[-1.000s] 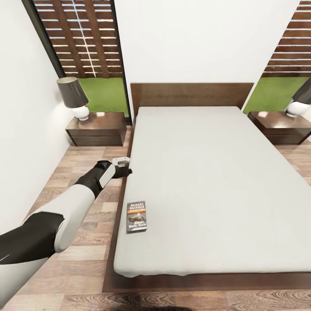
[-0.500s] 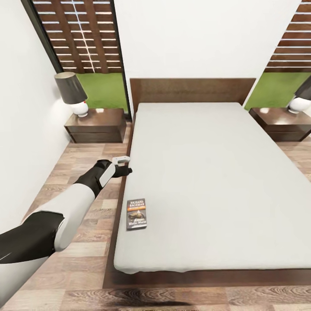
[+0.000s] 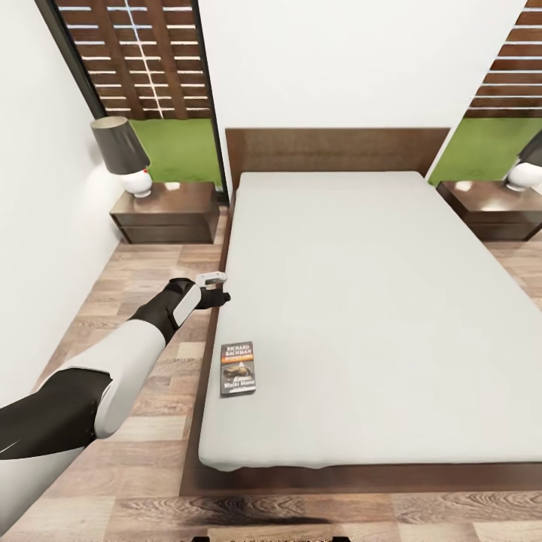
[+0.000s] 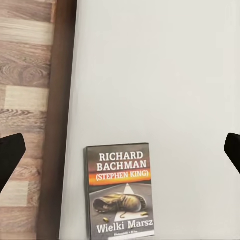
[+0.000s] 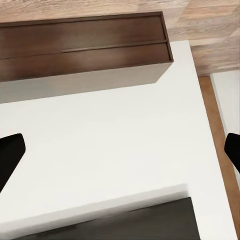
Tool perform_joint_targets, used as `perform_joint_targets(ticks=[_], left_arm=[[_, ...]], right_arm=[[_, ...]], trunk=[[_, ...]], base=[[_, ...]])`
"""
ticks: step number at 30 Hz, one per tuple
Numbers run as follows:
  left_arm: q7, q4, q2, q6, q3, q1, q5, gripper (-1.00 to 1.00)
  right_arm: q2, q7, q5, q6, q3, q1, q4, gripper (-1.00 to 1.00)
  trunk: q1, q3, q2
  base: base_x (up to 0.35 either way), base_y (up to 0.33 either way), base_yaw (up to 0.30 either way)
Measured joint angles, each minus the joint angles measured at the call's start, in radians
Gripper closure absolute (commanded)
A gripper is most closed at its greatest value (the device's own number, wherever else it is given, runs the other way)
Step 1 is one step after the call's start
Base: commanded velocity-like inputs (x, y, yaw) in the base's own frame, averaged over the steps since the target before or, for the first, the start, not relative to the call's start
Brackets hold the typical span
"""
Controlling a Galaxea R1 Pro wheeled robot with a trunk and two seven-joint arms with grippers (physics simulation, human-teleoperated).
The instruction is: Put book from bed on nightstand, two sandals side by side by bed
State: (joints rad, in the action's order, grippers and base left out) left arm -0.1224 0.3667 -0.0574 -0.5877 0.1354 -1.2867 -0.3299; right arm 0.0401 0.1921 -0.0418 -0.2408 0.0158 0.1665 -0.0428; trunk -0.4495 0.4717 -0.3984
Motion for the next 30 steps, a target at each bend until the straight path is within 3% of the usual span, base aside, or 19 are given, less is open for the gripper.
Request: perform_joint_targets(ticks=[30], left_arm=[[0.0, 0.0, -0.012, 0.004, 0.0, 0.0, 0.002, -1.0]], right_arm=[[0.004, 0.001, 0.0, -0.001, 0.001, 0.077, 0.0, -1.0]], trunk=[[0.0, 0.05, 0.0]], base=[[0.0, 0.0, 0.0]])
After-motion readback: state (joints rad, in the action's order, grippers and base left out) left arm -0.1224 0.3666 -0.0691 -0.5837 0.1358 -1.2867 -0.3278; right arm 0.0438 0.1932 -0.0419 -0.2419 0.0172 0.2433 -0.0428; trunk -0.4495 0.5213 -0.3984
